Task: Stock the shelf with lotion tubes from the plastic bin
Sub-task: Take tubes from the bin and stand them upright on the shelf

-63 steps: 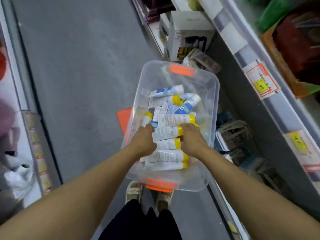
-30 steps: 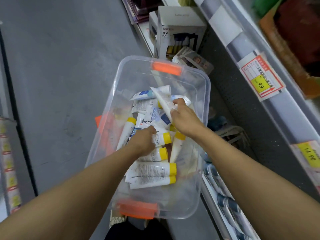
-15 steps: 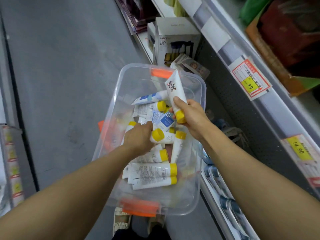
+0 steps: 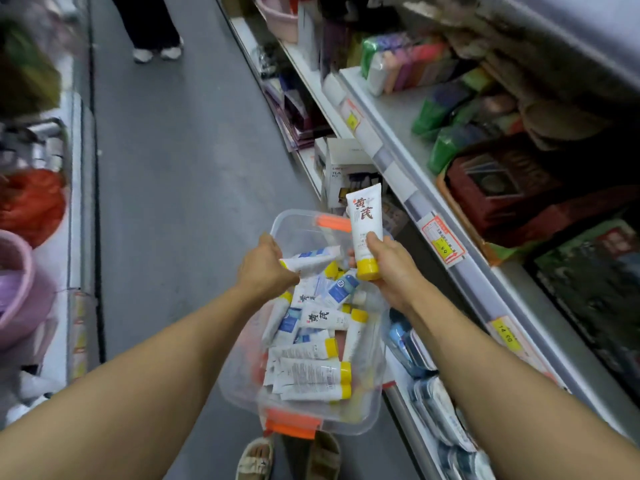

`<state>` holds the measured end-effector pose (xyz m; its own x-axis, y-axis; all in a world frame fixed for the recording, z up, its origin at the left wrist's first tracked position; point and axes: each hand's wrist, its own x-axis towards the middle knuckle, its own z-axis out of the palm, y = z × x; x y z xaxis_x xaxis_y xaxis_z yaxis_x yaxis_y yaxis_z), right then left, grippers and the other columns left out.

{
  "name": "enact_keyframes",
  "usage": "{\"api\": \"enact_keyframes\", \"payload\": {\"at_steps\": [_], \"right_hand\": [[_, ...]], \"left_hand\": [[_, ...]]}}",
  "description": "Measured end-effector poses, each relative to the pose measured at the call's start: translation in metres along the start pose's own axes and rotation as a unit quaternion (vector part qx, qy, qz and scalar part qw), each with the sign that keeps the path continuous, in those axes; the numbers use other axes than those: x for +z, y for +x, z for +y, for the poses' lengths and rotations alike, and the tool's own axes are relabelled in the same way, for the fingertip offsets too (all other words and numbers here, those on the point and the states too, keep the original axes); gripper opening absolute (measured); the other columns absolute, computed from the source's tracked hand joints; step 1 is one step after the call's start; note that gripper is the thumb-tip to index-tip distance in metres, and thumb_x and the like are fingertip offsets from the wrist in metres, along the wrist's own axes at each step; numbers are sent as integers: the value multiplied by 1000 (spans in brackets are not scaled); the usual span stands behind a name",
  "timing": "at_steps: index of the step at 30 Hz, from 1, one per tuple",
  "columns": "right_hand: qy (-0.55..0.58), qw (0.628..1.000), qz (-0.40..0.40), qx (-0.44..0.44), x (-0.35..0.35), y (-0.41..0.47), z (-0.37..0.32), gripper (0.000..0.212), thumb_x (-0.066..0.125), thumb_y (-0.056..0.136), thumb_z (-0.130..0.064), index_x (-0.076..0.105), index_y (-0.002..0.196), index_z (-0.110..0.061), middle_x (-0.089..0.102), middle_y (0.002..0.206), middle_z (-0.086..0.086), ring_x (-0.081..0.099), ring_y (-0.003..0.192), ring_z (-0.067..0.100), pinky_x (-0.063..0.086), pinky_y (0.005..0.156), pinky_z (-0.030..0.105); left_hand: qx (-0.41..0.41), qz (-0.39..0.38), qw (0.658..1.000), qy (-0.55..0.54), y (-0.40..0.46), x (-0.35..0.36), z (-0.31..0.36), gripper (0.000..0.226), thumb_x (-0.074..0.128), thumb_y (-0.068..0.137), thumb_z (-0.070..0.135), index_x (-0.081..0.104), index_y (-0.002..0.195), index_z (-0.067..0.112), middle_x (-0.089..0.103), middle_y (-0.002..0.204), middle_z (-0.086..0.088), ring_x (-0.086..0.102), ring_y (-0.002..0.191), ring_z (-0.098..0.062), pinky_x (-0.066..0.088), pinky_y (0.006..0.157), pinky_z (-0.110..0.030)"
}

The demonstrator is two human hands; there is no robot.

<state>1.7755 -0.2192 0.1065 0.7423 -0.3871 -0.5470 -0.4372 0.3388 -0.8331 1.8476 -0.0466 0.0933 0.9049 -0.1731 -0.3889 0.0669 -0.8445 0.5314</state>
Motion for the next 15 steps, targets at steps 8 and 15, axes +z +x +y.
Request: {"api": "enact_keyframes", "payload": {"at_steps": [8, 15], "right_hand": [[11, 998, 27, -58, 2, -55, -62, 23, 41, 99, -20, 49, 117, -8, 62, 79, 8, 60, 52, 12, 47, 47, 23], [54, 990, 47, -122, 11, -114, -111, 15, 40, 100, -19, 46, 109, -8, 62, 80, 12, 58, 59, 19, 48, 50, 24]], "left_hand": [[-47, -34, 956, -287, -29, -59, 53, 17, 63, 80, 32, 63, 73, 16, 66, 65, -5, 65, 48, -11, 49, 55, -28], [-72, -287, 813, -501, -65, -117, 94, 26, 38, 94, 29, 58, 97, 11, 72, 66, -2, 67, 50, -8, 48, 47, -16]]}}
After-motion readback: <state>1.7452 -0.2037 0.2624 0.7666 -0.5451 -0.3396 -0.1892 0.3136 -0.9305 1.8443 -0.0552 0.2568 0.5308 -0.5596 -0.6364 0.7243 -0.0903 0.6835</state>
